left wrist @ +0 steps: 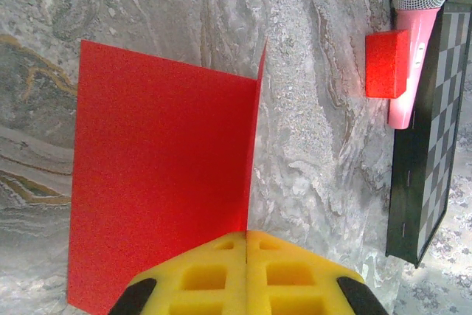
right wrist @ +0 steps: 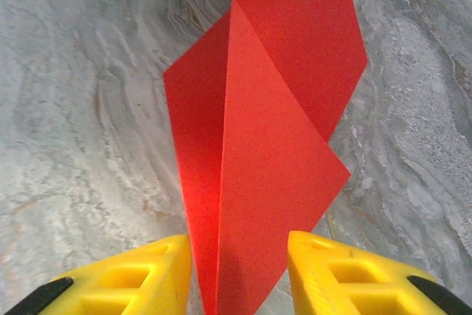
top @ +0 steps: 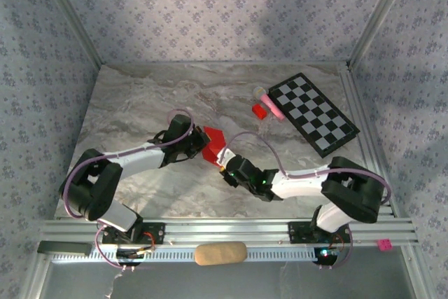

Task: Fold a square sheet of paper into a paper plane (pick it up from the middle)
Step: Fourth fold the wing at the center of the table.

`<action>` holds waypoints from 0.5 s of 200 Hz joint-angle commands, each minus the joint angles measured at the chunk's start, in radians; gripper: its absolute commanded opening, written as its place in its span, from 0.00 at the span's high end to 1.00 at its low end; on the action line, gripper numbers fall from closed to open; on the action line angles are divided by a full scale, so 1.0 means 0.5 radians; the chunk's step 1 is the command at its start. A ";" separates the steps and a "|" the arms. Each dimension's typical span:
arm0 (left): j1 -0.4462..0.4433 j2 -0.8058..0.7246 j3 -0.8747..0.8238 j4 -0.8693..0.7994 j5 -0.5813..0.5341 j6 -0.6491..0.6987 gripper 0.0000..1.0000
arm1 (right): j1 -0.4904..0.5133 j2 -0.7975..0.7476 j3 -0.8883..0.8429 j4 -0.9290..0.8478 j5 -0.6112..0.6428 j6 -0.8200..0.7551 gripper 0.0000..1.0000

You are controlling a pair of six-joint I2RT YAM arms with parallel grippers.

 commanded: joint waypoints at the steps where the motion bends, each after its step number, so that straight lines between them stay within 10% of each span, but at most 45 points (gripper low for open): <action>1: -0.006 -0.042 -0.005 -0.074 -0.017 -0.033 0.99 | 0.011 0.076 0.105 0.055 0.195 -0.021 0.60; 100: -0.008 -0.048 0.002 -0.065 -0.006 -0.033 0.98 | 0.017 0.283 0.212 -0.006 0.199 0.060 0.70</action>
